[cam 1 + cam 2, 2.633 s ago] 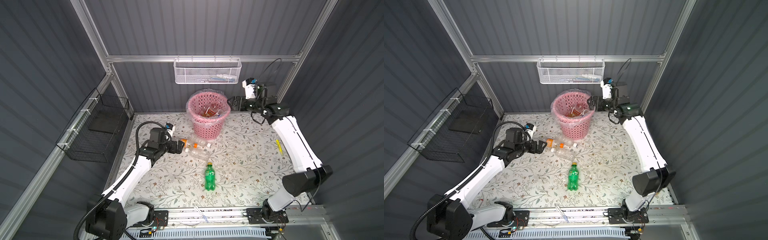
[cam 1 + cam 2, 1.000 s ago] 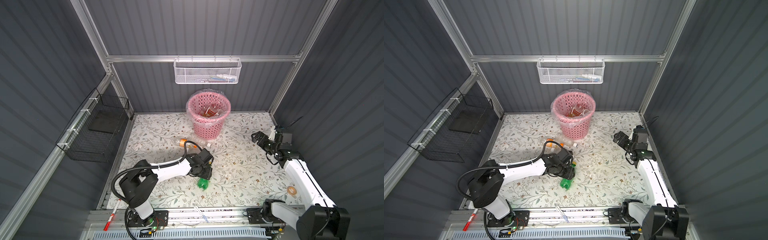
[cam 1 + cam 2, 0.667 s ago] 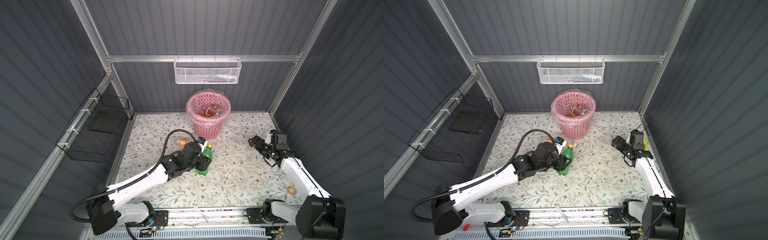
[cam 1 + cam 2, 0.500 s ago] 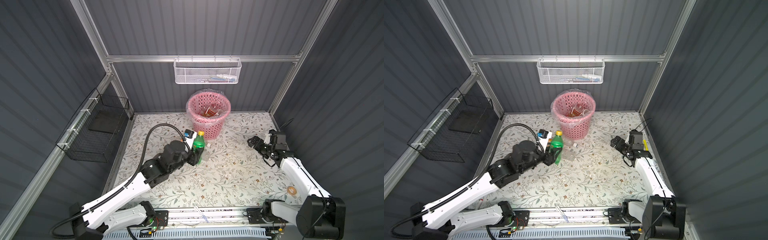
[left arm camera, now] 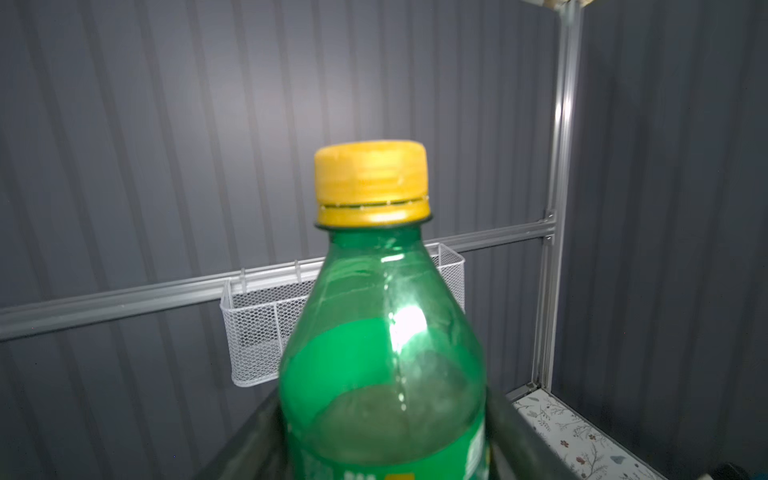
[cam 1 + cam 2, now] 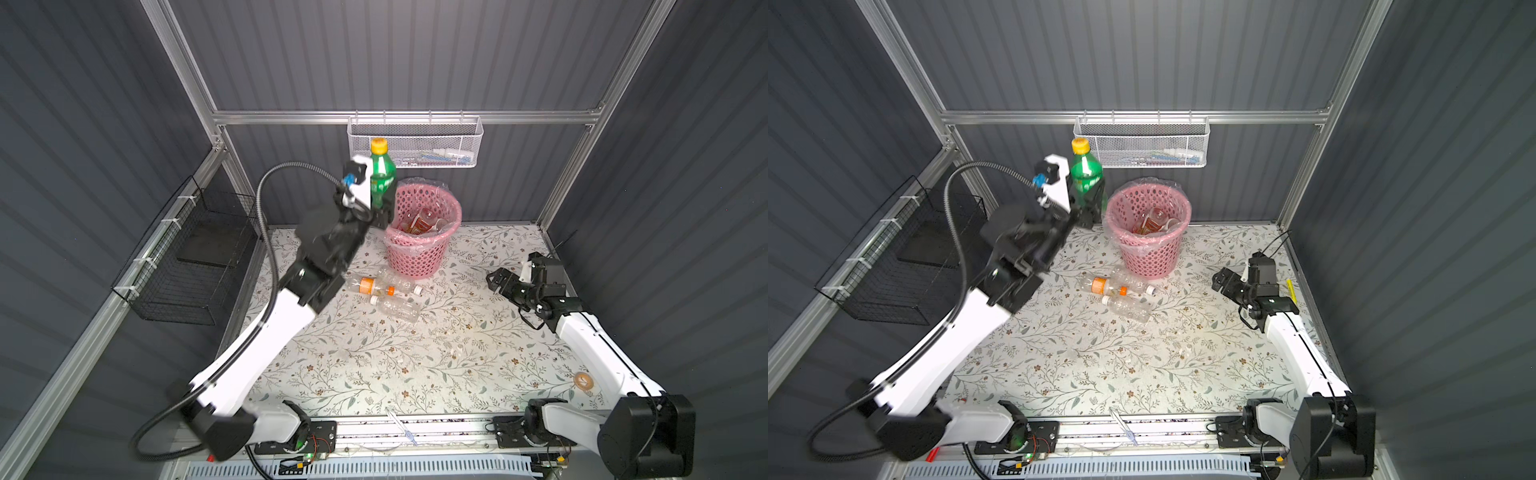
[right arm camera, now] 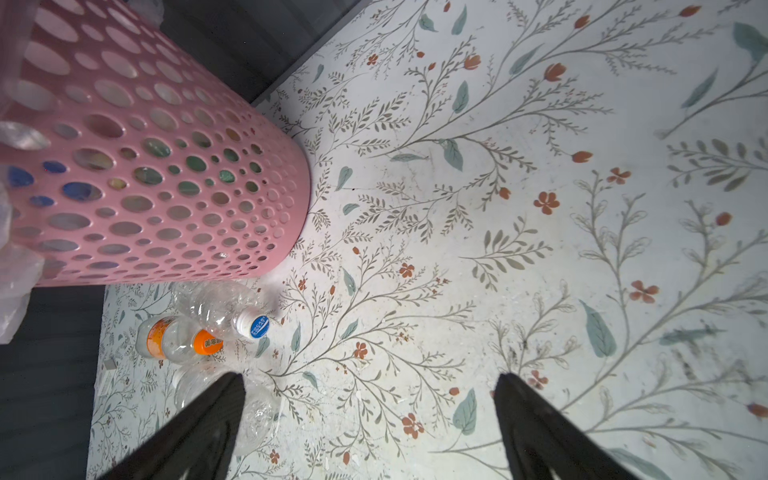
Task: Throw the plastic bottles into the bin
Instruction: 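Carry the green soda bottle over the pink bin with the left gripper and drop it, then grasp the white-capped clear bottle with the right gripper while the left gripper withdraws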
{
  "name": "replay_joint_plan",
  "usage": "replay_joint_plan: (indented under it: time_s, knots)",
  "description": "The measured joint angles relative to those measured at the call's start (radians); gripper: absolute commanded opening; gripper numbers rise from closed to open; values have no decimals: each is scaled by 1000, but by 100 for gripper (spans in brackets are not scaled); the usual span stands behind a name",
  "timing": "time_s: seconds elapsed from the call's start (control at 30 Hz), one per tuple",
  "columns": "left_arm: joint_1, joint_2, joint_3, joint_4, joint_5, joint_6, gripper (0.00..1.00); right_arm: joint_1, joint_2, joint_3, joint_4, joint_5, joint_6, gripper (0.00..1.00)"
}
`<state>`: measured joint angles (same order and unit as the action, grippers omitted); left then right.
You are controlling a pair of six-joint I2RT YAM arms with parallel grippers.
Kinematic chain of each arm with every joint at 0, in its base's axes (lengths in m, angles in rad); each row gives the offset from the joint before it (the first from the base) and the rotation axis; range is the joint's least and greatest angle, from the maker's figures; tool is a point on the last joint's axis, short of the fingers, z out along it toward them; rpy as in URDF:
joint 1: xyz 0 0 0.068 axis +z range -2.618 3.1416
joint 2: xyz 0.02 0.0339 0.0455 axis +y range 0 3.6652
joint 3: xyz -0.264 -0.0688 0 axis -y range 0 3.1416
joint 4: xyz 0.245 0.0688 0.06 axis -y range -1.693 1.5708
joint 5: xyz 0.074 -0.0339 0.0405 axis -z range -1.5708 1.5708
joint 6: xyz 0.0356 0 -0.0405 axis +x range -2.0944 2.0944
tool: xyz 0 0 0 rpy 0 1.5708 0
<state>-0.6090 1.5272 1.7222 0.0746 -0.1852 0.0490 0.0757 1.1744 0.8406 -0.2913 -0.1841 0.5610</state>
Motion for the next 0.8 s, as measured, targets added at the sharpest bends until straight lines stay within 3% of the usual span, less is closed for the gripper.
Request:
replay_joint_plan:
  time_s: [0.07, 0.13, 0.27, 0.5, 0.67, 0.8]
  knots:
    - [35, 148, 134, -86, 49, -44, 100, 35, 6, 11, 0, 10, 0, 97]
    - [37, 233, 175, -172, 89, -65, 100, 69, 13, 21, -2, 18, -2, 97]
    - [27, 251, 170, -313, 108, -69, 100, 131, 42, 47, -25, 51, -31, 97]
    - [85, -36, -18, -333, 74, -74, 100, 257, 134, 139, -63, 90, -187, 97]
    - [261, -237, -267, -319, 103, -141, 100, 404, 209, 228, -113, 112, -352, 96]
    - [403, -303, -492, -353, 163, -209, 100, 542, 320, 320, -156, 128, -481, 96]
